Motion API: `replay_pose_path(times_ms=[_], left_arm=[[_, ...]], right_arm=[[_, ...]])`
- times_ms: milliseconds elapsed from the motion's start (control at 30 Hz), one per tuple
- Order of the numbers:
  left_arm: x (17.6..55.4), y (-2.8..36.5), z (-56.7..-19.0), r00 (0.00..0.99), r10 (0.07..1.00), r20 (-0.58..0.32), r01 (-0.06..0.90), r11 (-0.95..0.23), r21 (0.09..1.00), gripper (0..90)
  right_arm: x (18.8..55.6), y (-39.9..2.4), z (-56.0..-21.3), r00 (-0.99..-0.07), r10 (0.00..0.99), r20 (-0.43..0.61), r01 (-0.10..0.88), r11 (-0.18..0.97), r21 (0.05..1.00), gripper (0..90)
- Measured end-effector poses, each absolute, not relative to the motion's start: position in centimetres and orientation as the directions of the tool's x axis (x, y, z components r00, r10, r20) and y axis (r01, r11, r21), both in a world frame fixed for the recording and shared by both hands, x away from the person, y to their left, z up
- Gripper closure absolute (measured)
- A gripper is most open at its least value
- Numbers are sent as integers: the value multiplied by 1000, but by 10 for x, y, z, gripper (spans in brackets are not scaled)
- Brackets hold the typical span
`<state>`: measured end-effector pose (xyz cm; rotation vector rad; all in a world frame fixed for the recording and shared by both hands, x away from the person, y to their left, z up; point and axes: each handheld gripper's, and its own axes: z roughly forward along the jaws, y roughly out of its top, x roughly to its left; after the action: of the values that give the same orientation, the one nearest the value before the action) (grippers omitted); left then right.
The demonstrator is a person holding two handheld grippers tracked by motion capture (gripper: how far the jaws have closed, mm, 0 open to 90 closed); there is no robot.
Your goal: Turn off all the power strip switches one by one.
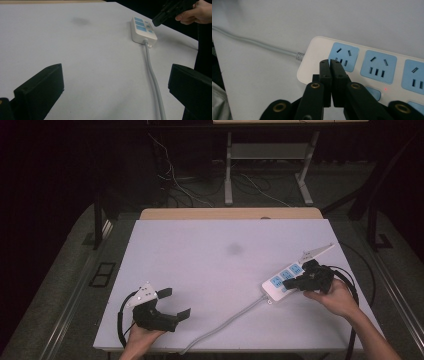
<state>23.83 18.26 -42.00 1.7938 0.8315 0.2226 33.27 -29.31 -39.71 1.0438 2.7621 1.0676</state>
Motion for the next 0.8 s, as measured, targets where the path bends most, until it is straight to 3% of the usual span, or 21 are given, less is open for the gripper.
replay_pose_path(times_ms=[800], left_arm=[[238,183,-420,736,633,-238,428,-163,889,0]], right_arm=[[336,-291,-416,-749,615,245,621,524,583,897]])
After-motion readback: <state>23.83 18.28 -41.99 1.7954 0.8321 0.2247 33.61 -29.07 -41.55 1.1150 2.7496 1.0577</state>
